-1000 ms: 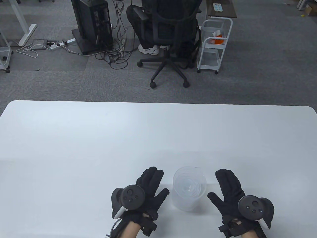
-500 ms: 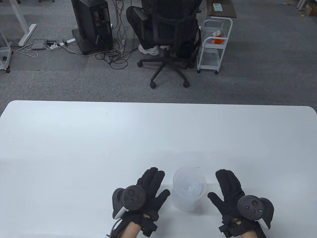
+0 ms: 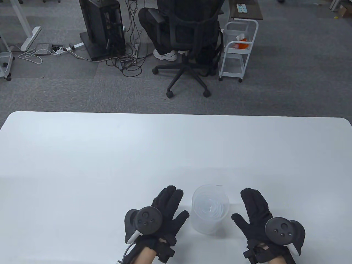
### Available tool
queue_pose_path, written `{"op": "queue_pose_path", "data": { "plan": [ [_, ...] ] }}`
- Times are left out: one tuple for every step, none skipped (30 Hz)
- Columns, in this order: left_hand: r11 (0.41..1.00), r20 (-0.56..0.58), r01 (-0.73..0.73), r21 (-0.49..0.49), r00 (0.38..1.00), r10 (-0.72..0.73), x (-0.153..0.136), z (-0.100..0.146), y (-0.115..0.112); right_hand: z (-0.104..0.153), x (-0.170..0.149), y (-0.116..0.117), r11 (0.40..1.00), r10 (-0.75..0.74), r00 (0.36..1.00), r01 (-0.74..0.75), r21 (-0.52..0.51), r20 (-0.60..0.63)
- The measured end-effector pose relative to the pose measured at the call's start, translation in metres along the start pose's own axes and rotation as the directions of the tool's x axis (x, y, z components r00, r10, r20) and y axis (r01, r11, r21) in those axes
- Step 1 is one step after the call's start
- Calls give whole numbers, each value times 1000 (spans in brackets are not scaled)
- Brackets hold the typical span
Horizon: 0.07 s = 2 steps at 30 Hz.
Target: Nest plastic beakers
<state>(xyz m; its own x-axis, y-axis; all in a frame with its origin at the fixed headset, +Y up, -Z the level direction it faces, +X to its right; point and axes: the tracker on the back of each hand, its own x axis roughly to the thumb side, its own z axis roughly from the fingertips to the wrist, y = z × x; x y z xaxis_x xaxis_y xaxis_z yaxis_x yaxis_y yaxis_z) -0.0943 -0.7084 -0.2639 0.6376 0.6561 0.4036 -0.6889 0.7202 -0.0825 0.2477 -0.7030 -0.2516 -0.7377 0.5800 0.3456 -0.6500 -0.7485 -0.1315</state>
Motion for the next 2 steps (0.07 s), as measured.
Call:
{"op": "queue_pose_path", "data": {
  "plan": [
    [1000,-1,1,-4,1000,-1,0,0,0,0,0,0,1000,-1,1000,1,3,-1],
    [1000,-3,1,-6,1000,-1,0,0,-1,0,0,0,1000,0,1000,0,2,-2]
  ]
}}
